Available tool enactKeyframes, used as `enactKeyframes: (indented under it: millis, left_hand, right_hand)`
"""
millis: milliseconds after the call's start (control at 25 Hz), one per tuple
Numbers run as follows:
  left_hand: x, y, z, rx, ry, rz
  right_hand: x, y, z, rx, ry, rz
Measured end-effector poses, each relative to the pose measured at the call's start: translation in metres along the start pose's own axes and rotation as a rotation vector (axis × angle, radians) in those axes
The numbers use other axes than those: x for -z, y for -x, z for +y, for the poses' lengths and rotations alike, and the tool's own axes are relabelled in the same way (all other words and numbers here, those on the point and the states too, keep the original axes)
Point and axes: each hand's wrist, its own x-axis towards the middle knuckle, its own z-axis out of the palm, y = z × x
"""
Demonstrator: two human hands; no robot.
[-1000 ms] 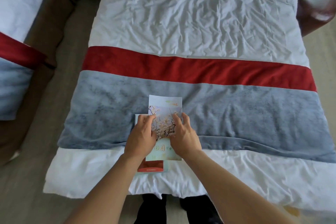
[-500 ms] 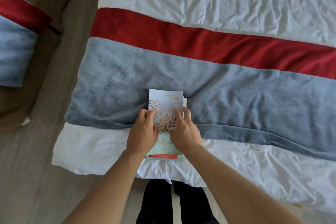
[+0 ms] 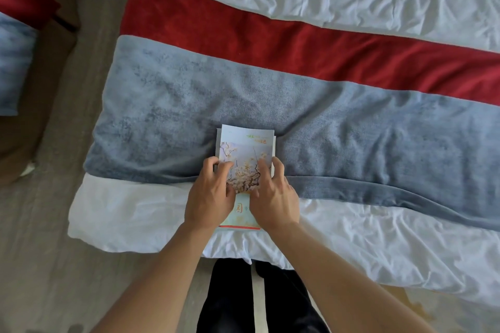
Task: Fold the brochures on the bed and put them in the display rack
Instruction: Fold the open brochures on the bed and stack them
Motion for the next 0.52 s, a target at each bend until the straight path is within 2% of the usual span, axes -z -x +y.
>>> enactKeyframes:
  millis: [160, 320, 400, 520]
  left_hand:
    - [-0.006, 0.000, -0.002, 0.037, -0.093, -0.021]
    - [-0.006, -0.006, -0.001, 0.075, -0.037, -0.085]
    - [-0.004, -0.011, 0.002, 0.128, 0.083, -0.064]
    - [-0.001, -0.023, 0.004, 0.354, 0.297, 0.015]
  right_hand:
    - [-0.008, -0.004, 0.001, -0.027, 0.061, -0.014]
    - [-0.008, -0.008, 0.002, -0.034, 0.048, -0.038]
    - [-0.007, -0.008, 0.002, -0.067, -0.057, -0.039]
    - [-0.004, -0.015, 0.002, -0.187, -0.318, -0.046]
